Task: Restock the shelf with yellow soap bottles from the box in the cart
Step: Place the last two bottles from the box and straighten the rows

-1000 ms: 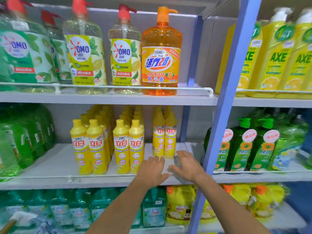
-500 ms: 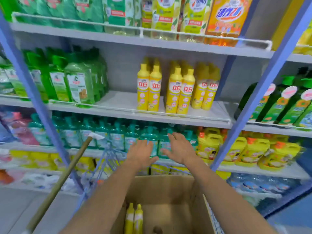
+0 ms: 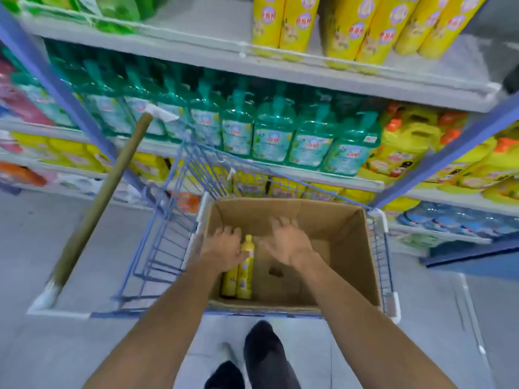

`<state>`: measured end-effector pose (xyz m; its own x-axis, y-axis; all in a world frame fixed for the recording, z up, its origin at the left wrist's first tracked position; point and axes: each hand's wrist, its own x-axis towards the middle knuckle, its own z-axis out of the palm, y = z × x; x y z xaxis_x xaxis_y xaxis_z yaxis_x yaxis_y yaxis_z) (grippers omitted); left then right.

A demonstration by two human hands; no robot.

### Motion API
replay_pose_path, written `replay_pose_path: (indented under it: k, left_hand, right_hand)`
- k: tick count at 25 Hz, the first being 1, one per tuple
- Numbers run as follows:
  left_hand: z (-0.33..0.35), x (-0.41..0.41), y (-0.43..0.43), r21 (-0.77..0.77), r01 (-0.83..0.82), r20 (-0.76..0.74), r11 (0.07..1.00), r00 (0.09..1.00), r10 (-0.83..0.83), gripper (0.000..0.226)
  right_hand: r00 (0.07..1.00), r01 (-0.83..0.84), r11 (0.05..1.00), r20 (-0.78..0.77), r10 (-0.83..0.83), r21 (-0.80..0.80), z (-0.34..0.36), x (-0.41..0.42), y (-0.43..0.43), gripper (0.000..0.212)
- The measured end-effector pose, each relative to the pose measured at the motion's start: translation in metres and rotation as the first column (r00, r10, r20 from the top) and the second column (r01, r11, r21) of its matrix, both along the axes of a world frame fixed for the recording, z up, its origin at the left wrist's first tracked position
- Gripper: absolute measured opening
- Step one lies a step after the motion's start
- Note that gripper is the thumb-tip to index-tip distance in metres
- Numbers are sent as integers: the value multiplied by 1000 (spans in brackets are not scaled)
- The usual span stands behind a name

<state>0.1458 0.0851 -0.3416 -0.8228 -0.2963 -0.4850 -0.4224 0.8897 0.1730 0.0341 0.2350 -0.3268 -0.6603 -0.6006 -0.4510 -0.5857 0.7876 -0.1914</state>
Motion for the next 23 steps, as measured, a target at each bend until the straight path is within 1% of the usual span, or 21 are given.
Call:
replay_pose_path:
  k: [2,3,6,7,10,13,15,17,20,23]
  left_hand:
    - [-22,-3,-3,44,-23,31,999,999,22,71]
    - [-44,-12,-6,90,-59,63,994,997,53,71]
    - [-111,-30,-15,181,-156,94,971,986,141,70]
    - [-134,-35,-18,216,-194,103,957,979,175,69]
    - [-218,-52,-27,277,-297,123,914,954,273,67]
    - [-276,-69,-29,290,-343,138,894,939,316,65]
    - [-296,-75,-30,233,-339,126,911,940,318,57]
    - [-309,-77,-31,189,-351,87,917,936,340,50]
    - [-319,-79,-35,209,-428,53,880,903,426,49]
    - [-330,-79,-41,314,-515,58,798,849,525,52]
  right_hand:
    - [998,-20,999,56,18,41,-24,-2,1,77]
    - [995,-24,998,100,18,63,-50,-10,-2,75]
    - [983,-19,994,186,-1,106,-117,-25,-10,65]
    - [977,-11,994,214,-12,104,-140,-28,-15,65]
    - [951,31,995,305,-58,93,-224,-32,-34,78]
    - [931,76,992,350,-108,103,-299,-31,-43,84]
    - [912,113,987,382,-148,114,-324,-29,-53,76]
    - [894,202,975,389,-221,89,-337,-27,-64,66]
    - [861,318,948,418,-290,4,-348,-29,-69,60]
    - [819,376,927,466,-334,3,-358,-36,-58,63]
